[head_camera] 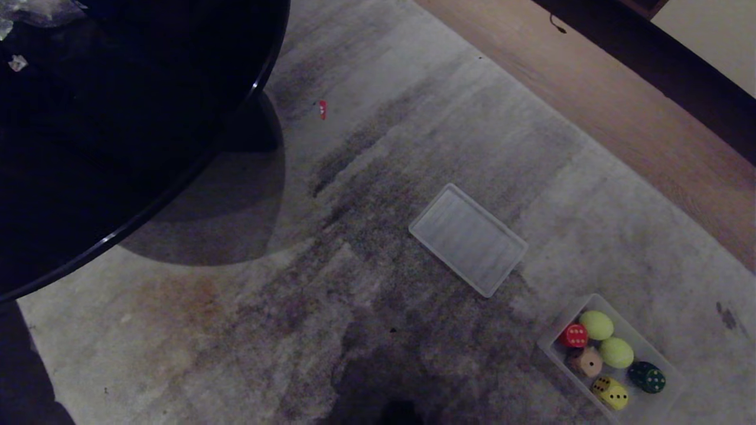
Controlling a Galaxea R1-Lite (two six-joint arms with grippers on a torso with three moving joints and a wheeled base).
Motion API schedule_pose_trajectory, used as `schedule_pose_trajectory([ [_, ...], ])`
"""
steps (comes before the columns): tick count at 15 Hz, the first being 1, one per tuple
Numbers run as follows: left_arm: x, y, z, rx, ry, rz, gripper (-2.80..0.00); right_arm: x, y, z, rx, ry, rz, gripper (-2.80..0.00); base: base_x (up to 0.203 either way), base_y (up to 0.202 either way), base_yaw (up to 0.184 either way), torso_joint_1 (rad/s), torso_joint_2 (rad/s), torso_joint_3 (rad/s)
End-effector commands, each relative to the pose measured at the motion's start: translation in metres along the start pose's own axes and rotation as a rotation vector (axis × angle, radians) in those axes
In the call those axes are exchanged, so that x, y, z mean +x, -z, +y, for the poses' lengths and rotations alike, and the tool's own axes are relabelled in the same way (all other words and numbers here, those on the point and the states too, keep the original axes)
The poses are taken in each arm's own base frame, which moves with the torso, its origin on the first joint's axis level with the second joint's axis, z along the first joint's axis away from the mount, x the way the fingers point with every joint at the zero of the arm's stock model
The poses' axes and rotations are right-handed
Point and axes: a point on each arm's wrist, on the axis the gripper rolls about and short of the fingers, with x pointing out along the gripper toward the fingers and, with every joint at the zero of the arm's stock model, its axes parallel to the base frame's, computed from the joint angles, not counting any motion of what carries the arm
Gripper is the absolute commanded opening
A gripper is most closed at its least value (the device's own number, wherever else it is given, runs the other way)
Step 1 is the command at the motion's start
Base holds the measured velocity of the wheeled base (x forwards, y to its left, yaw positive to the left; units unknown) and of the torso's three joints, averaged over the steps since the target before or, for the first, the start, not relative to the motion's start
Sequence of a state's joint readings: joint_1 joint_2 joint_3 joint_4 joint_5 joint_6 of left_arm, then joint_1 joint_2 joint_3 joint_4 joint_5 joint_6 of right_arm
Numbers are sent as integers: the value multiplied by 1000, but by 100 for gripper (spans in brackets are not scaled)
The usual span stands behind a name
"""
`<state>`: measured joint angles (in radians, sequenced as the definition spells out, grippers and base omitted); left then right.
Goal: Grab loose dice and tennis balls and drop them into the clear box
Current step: Close the lid
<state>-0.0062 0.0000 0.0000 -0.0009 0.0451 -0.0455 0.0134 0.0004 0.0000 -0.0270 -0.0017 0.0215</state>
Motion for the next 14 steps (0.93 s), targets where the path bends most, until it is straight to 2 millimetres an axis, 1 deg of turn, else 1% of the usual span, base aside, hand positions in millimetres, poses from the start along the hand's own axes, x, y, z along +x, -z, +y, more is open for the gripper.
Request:
schedule_pose_trajectory([
  [1,0,0,0,0,-1,2,-280,1,2,0,0,0,10,-280,0,0,0,1,-1,-201],
  [14,0,0,0,0,-1,2,-280,1,3,0,-1,0,10,-280,0,0,0,2,4,-197],
])
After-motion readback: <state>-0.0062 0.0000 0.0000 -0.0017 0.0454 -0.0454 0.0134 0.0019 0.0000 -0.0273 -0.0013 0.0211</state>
